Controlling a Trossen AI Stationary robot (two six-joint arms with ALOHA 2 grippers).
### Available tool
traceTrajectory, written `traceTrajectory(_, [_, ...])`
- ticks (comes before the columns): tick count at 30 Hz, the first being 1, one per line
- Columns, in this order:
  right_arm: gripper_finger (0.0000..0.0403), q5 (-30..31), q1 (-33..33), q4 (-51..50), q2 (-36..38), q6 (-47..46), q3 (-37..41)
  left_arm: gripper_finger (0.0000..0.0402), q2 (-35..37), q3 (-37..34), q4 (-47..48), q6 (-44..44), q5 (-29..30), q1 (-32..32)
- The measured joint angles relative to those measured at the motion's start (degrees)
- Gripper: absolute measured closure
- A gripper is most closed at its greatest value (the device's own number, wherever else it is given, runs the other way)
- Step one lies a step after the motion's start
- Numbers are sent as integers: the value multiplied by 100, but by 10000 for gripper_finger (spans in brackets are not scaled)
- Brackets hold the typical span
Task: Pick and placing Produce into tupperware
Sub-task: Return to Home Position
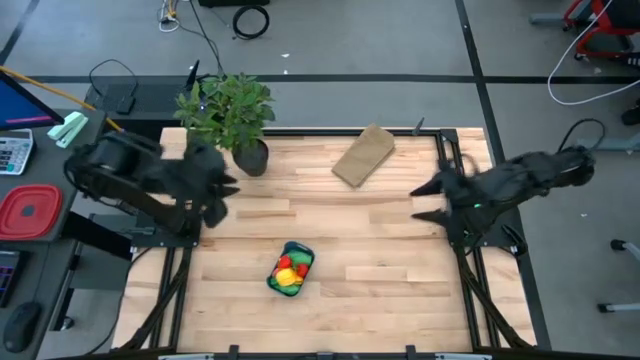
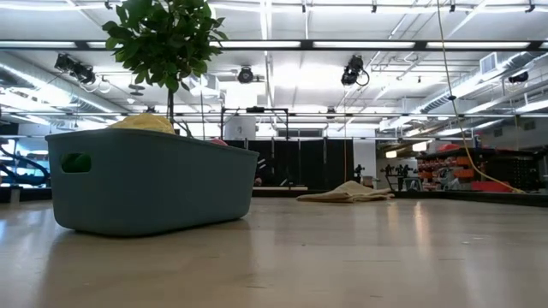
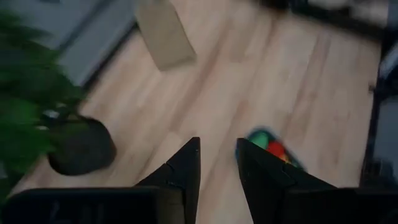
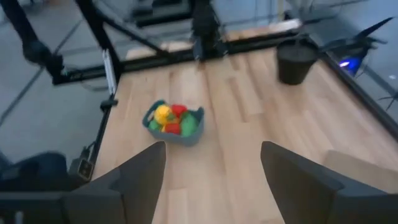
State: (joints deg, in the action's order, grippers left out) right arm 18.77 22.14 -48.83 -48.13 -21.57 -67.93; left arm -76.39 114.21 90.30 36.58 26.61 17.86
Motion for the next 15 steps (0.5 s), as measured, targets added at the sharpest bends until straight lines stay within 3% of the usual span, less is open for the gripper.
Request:
traceTrajectory(3, [130, 113, 172, -35, 610, -81, 473, 291, 401, -136, -38, 187, 843, 567])
traceTrajectory(8, [129, 88, 327, 703, 1322, -116, 1748, 294, 1108, -650, -72, 361, 1268, 1166])
traceTrajectory(13, [130, -43, 327, 1714, 1604, -107, 2898, 294, 1639, -1855, -211, 961, 1378, 1339])
traceTrajectory(15, [130, -162, 327, 2281, 1645, -60, 3254, 294, 1845, -2667, -855, 1065, 1691, 1431])
